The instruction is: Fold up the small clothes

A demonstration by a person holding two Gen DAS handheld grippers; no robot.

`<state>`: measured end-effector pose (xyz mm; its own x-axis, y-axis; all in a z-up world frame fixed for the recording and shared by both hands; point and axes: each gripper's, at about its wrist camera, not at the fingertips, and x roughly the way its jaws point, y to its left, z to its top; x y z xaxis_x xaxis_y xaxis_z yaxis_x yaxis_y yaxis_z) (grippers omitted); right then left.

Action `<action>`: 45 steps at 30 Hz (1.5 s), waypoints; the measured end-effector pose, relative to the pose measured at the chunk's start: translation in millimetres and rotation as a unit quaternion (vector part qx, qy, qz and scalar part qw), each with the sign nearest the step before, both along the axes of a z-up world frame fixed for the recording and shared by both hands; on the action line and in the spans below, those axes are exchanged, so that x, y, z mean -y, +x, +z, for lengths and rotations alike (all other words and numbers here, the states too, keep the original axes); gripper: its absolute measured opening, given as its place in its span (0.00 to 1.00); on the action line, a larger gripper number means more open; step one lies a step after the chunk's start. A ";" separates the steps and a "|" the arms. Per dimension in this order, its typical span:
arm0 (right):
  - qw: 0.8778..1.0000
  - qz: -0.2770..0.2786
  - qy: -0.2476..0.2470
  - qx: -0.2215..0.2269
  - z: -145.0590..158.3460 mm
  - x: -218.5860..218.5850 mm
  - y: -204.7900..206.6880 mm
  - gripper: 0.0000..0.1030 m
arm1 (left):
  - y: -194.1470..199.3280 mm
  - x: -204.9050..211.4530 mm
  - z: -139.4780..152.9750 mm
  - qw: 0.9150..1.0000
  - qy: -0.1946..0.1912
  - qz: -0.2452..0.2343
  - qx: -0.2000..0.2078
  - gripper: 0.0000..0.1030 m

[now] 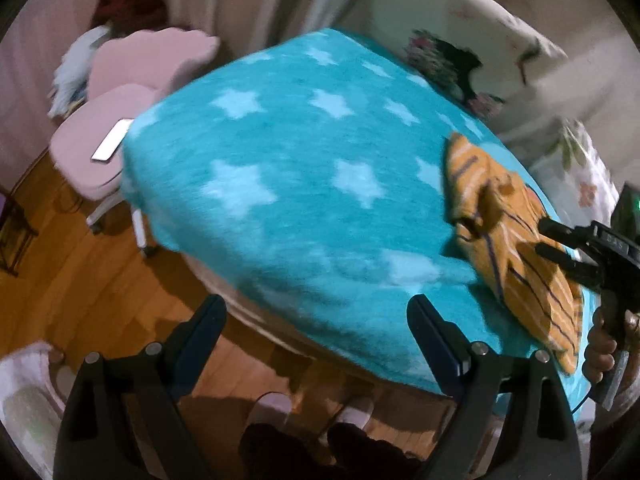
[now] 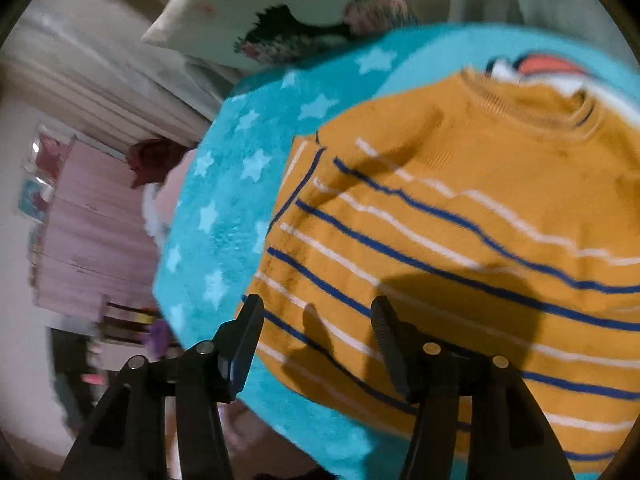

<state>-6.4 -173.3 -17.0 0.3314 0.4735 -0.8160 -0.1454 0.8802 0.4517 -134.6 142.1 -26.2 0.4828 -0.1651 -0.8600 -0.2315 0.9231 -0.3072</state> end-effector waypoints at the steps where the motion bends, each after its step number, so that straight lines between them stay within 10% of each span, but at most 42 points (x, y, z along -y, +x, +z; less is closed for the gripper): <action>1: 1.000 0.010 -0.022 0.008 3.1 -5.6 -2.5 0.43 | 2.8 5.8 0.9 1.000 0.003 -0.010 0.002 0.88; 15: 0.975 0.037 -0.210 0.059 -35.7 -67.0 19.4 0.34 | -3.5 4.1 3.3 0.999 0.027 -0.023 0.001 0.89; 24: 0.967 0.090 -0.191 0.145 11.7 -110.3 -10.8 0.52 | -8.0 -5.4 6.6 0.999 0.035 -0.019 0.008 0.90; 33: 0.979 -0.033 -0.184 0.078 -9.2 -7.7 -62.0 0.58 | 4.5 40.1 15.8 0.992 0.084 -0.090 0.023 0.90; 45: 0.976 -0.162 -0.131 0.066 -8.9 142.7 -112.1 0.61 | 20.2 142.8 99.3 0.971 0.145 -0.144 0.127 0.90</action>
<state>-118.5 -316.0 -25.8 0.5390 0.1066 -0.8355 0.1186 0.9725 0.2006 -114.3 -0.6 73.1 0.6557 -0.0932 -0.7493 0.0974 0.9945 -0.0385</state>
